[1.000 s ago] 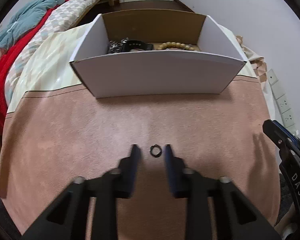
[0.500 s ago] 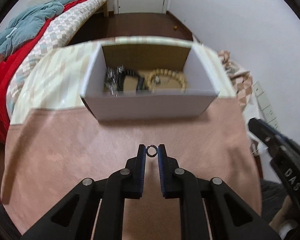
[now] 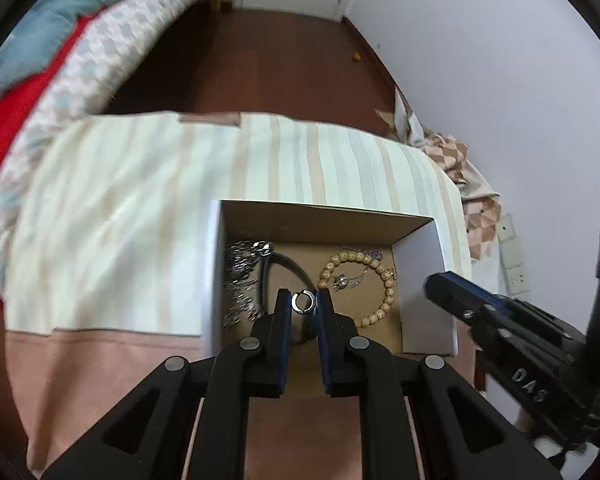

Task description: Organize jewelry

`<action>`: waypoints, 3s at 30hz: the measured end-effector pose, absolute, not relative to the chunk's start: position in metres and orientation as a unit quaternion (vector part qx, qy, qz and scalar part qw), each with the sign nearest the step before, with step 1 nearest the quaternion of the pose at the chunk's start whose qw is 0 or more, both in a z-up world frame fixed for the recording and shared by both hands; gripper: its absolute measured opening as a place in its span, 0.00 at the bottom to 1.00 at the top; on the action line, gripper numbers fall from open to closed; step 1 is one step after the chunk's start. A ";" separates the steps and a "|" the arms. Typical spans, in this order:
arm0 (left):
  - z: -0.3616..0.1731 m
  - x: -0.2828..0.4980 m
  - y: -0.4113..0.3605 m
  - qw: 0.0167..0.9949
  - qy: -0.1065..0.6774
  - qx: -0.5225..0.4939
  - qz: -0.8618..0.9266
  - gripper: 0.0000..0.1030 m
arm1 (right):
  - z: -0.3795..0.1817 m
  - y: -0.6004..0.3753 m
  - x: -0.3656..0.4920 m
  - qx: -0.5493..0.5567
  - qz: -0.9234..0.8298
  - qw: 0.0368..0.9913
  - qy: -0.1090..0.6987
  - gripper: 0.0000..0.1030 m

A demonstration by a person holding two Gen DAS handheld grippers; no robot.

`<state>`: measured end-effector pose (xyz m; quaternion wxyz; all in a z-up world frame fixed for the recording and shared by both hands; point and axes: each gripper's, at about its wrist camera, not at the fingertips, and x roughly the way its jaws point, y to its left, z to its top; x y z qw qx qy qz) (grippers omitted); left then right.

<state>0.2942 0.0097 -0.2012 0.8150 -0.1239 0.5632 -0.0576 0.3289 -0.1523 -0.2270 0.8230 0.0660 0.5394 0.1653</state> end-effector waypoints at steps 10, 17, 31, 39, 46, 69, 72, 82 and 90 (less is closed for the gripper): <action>-0.211 0.310 0.019 0.793 0.589 -0.148 -0.044 0.13 | -0.249 -0.148 0.346 0.059 0.169 0.791 0.585 0.13; -0.189 0.298 0.032 0.816 0.563 -0.134 -0.021 0.53 | -0.231 -0.156 0.337 0.069 0.166 0.799 0.574 0.14; -0.163 0.244 0.040 0.850 0.520 -0.055 0.064 0.99 | -0.197 -0.162 0.289 -0.028 0.067 0.838 0.541 0.98; -0.144 0.213 0.037 0.857 0.507 -0.038 0.083 0.99 | -0.180 -0.160 0.251 -0.039 0.034 0.844 0.534 1.00; -0.098 0.171 0.029 0.877 0.472 -0.035 0.079 0.99 | -0.127 -0.162 0.207 -0.048 0.026 0.866 0.497 1.00; 0.040 0.045 0.012 0.920 0.385 -0.037 0.068 0.99 | 0.059 -0.175 0.054 -0.043 0.040 0.932 0.358 1.00; 0.047 0.038 0.010 0.921 0.382 -0.038 0.066 0.99 | 0.069 -0.177 0.045 -0.043 0.042 0.934 0.352 1.00; 0.048 0.041 0.006 0.917 0.392 -0.033 0.065 0.99 | 0.071 -0.178 0.051 -0.042 0.042 0.929 0.365 1.00; 0.039 0.075 0.006 0.907 0.412 -0.031 0.077 0.99 | 0.052 -0.173 0.091 -0.044 0.033 0.920 0.389 1.00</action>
